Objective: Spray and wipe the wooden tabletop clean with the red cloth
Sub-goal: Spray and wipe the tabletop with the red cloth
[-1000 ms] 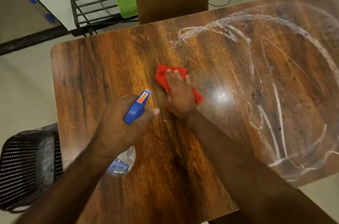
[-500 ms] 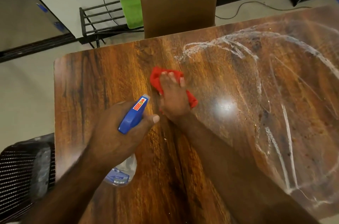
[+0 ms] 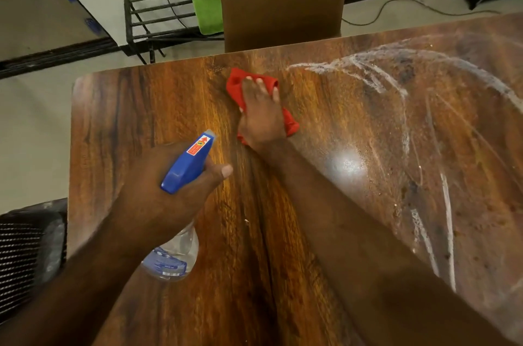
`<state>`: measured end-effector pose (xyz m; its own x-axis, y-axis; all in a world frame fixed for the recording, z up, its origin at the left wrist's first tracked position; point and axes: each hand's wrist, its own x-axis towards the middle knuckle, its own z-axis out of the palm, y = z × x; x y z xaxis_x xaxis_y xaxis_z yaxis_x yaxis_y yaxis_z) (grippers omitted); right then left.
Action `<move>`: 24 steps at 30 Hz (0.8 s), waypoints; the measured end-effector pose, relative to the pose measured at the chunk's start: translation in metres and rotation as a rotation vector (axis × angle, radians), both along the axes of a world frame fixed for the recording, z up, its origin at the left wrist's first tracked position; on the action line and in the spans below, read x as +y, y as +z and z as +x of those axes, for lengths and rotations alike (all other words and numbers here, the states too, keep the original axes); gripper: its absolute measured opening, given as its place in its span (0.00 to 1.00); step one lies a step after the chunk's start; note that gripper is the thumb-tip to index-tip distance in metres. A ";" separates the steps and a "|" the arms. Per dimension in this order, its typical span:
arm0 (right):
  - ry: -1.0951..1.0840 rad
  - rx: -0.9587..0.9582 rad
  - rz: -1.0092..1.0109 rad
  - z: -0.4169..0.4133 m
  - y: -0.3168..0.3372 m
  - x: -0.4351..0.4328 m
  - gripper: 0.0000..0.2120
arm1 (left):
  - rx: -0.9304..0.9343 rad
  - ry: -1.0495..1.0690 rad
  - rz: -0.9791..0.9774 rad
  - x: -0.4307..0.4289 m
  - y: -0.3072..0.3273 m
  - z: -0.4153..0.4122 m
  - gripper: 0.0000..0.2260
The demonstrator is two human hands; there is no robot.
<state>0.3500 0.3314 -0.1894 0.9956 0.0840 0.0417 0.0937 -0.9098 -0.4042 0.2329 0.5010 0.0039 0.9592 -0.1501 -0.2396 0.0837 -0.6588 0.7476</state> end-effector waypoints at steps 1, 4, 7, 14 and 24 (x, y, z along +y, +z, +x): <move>0.055 -0.004 0.014 0.005 0.000 -0.004 0.32 | -0.001 0.001 -0.008 -0.002 -0.001 0.002 0.16; -0.062 -0.042 0.070 0.024 -0.003 -0.050 0.29 | 0.018 0.006 -0.029 -0.004 -0.001 0.008 0.16; -0.332 -0.049 0.053 0.049 -0.003 -0.083 0.29 | -0.001 0.013 -0.026 -0.003 0.002 0.014 0.15; -0.030 0.010 -0.025 0.072 0.004 0.031 0.33 | -0.093 0.010 0.032 -0.006 0.007 0.031 0.18; -0.171 -0.076 0.123 0.096 0.006 -0.073 0.28 | -0.016 -0.015 0.003 -0.004 0.003 0.041 0.13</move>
<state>0.4462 0.2583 -0.1829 0.9886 -0.0957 0.1162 -0.0231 -0.8594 -0.5108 0.2742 0.4968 0.0067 0.9605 -0.1638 -0.2248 0.0618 -0.6624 0.7466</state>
